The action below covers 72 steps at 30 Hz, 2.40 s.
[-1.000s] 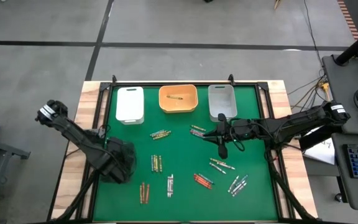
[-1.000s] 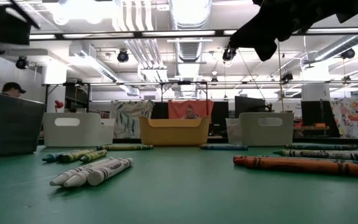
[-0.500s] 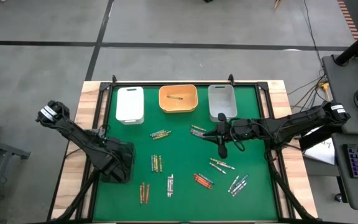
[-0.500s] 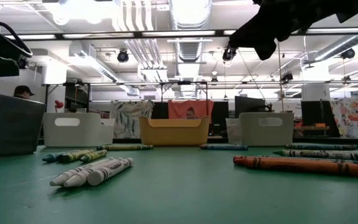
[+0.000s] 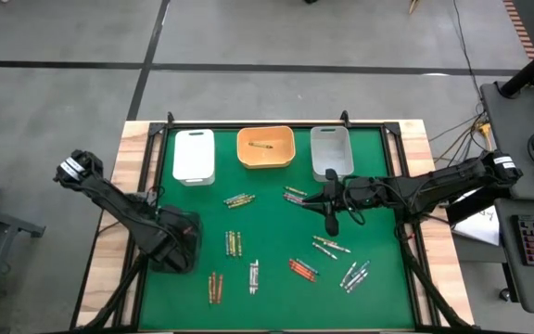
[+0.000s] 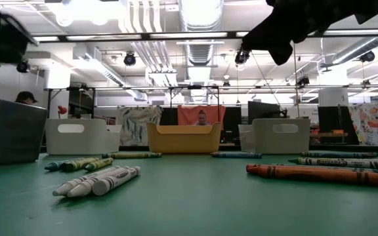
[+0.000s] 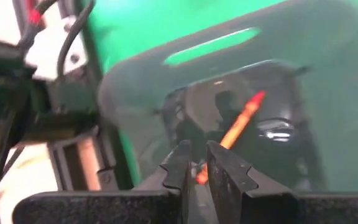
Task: Sort crayons
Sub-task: Put the white crayon into the gray bin
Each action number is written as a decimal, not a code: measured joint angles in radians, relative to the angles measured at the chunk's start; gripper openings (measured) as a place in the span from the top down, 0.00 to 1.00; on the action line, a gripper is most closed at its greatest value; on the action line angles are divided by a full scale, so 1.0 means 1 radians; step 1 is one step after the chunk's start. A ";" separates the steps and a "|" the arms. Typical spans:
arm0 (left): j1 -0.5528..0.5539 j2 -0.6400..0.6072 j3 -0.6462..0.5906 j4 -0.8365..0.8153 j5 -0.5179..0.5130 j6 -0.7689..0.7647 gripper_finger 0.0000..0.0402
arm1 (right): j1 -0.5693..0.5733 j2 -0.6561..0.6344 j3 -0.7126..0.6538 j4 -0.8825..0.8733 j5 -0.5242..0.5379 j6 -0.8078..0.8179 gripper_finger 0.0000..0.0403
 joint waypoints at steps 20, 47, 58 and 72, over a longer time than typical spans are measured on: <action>0.065 -0.121 0.373 0.042 -0.763 0.954 1.00 | -0.020 0.105 0.251 -0.469 0.001 0.327 0.85; 0.711 -0.404 -0.221 1.289 -0.075 1.851 1.00 | -0.047 0.501 0.547 -1.265 -0.230 0.208 0.85; 0.717 -0.402 -0.212 1.317 -0.084 1.835 1.00 | 0.035 0.498 0.391 -1.257 -0.351 0.335 0.85; 0.717 -0.399 -0.207 1.316 -0.086 1.789 1.00 | 0.177 0.494 0.368 -1.218 -0.343 0.463 0.82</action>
